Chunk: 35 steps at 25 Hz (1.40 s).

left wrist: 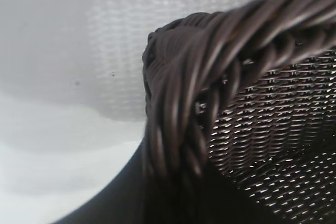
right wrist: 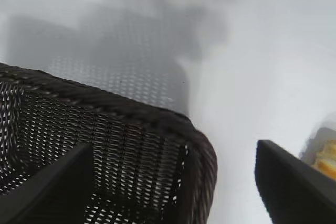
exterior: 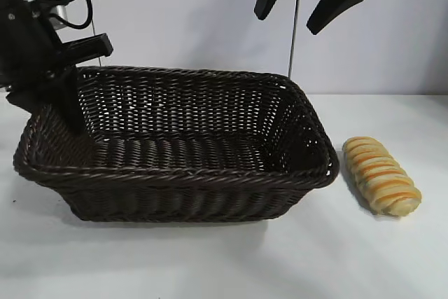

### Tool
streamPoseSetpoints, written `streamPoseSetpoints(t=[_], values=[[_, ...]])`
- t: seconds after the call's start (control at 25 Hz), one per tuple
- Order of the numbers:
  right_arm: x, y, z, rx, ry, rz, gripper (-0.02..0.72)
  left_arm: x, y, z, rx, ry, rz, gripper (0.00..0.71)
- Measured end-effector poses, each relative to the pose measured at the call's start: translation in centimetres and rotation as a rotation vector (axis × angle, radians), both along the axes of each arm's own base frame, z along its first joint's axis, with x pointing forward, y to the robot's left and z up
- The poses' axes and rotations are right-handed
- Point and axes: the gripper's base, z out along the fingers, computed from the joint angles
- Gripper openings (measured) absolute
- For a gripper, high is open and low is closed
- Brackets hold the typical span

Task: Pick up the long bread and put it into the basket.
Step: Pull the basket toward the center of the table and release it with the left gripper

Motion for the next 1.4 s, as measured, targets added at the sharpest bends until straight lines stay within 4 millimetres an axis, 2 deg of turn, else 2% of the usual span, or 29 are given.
streamPoseSetpoints(t=[0.2, 0.4, 0.72, 1.0, 1.4], values=[[0.0, 0.2, 0.1, 0.019, 0.005, 0.001, 0.6, 0.7, 1.4, -1.0, -0.023, 0.013, 0.005, 0.098], [-0.1, 0.2, 0.1, 0.031, 0.007, 0.001, 0.6, 1.4, 1.4, -2.5, -0.021, 0.045, -0.022, 0.098], [-0.1, 0.2, 0.1, 0.031, 0.007, 0.001, 0.6, 3.5, 1.1, -3.8, -0.028, 0.035, -0.025, 0.098], [-0.1, 0.2, 0.1, 0.031, 0.007, 0.001, 0.6, 3.8, 1.0, -5.8, -0.026, 0.066, -0.057, 0.098], [-0.1, 0.2, 0.1, 0.031, 0.007, 0.001, 0.6, 3.9, 1.0, -5.7, -0.031, 0.061, -0.055, 0.114]])
